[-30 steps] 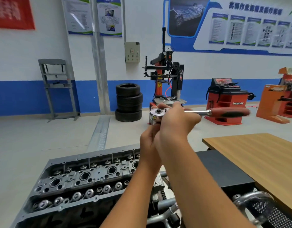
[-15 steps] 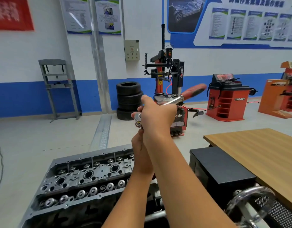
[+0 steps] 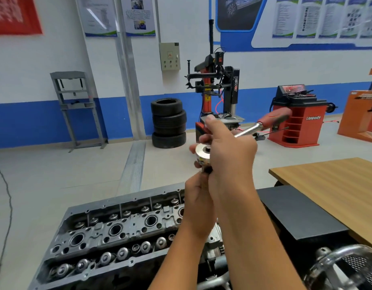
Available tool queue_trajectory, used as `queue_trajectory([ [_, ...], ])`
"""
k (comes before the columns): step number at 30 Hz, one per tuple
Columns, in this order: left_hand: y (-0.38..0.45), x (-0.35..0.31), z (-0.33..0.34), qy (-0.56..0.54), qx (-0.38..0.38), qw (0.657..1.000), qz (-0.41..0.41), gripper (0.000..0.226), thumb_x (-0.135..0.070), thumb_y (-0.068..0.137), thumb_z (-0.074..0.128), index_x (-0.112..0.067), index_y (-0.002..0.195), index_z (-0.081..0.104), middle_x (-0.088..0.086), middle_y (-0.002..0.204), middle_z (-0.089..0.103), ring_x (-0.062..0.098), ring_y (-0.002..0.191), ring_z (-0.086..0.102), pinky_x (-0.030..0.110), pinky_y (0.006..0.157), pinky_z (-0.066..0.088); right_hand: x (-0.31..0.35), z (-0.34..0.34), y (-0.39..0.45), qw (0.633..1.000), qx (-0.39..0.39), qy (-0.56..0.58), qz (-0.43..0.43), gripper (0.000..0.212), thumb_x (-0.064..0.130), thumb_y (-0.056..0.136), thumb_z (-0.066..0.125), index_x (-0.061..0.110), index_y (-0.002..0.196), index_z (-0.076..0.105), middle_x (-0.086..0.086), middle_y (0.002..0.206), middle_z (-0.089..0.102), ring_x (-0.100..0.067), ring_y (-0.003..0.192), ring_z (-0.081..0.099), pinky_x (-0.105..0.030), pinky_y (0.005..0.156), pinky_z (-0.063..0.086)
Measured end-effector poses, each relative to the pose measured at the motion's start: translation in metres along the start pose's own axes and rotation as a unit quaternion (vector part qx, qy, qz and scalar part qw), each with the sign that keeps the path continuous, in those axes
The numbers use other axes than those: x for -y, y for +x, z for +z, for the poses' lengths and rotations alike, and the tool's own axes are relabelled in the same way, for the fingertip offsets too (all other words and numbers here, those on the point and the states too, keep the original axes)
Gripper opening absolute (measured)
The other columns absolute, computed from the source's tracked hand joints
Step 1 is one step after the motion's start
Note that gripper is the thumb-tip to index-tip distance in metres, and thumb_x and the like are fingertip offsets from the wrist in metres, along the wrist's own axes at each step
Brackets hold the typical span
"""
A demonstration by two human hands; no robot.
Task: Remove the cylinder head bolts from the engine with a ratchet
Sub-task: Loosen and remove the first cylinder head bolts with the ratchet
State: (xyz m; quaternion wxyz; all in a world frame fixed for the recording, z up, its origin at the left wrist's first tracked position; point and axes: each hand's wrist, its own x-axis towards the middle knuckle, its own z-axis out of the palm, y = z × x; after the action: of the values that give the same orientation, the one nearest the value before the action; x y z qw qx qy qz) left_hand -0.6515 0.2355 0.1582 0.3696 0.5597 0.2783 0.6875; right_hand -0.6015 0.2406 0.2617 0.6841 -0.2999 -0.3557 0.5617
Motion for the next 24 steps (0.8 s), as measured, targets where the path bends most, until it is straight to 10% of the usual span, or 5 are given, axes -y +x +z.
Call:
queue_trajectory([
  [7, 0.007, 0.002, 0.002, 0.014, 0.040, 0.998, -0.052, 0.042, -0.042, 0.099, 0.039, -0.017, 0.066, 0.033, -0.008, 0.055, 0.028, 0.007, 0.047, 0.021, 0.023, 0.046, 0.017, 0.033, -0.015, 0.026, 0.953, 0.223, -0.089, 0.182, 0.015, 0.022, 0.092, 0.070, 0.023, 0.097, 0.056, 0.003, 0.057, 0.057, -0.013, 0.043, 0.055, -0.020, 0.038, 0.037],
  [15, -0.002, 0.005, 0.011, 0.036, -0.024, 0.998, -0.040, 0.044, -0.031, 0.104, 0.041, 0.000, 0.073, 0.051, 0.020, 0.064, 0.035, 0.035, 0.060, 0.028, 0.045, 0.060, 0.020, 0.007, -0.015, 0.011, 1.000, -0.019, 0.013, -0.002, 0.050, 0.027, 0.084, 0.084, -0.001, 0.117, 0.059, -0.005, 0.063, 0.067, -0.028, 0.057, 0.069, -0.027, 0.040, 0.044],
  [20, 0.001, 0.000, 0.000, 0.056, 0.022, 0.997, -0.057, 0.041, -0.041, 0.100, 0.045, -0.011, 0.072, 0.040, -0.001, 0.055, 0.030, 0.012, 0.048, 0.025, 0.027, 0.047, 0.022, 0.034, -0.018, 0.028, 0.938, 0.270, -0.102, 0.193, 0.017, 0.022, 0.091, 0.074, 0.019, 0.091, 0.057, 0.002, 0.060, 0.056, -0.013, 0.045, 0.055, -0.022, 0.038, 0.037],
  [24, -0.008, 0.005, -0.004, 0.030, 0.004, 0.999, -0.029, 0.048, -0.046, 0.099, 0.047, -0.012, 0.066, 0.039, -0.004, 0.053, 0.029, 0.011, 0.047, 0.024, 0.024, 0.048, 0.021, 0.022, -0.012, 0.014, 0.950, 0.256, -0.078, 0.160, 0.028, 0.032, 0.088, 0.079, 0.017, 0.090, 0.056, 0.001, 0.060, 0.059, -0.017, 0.046, 0.059, -0.022, 0.039, 0.039],
])
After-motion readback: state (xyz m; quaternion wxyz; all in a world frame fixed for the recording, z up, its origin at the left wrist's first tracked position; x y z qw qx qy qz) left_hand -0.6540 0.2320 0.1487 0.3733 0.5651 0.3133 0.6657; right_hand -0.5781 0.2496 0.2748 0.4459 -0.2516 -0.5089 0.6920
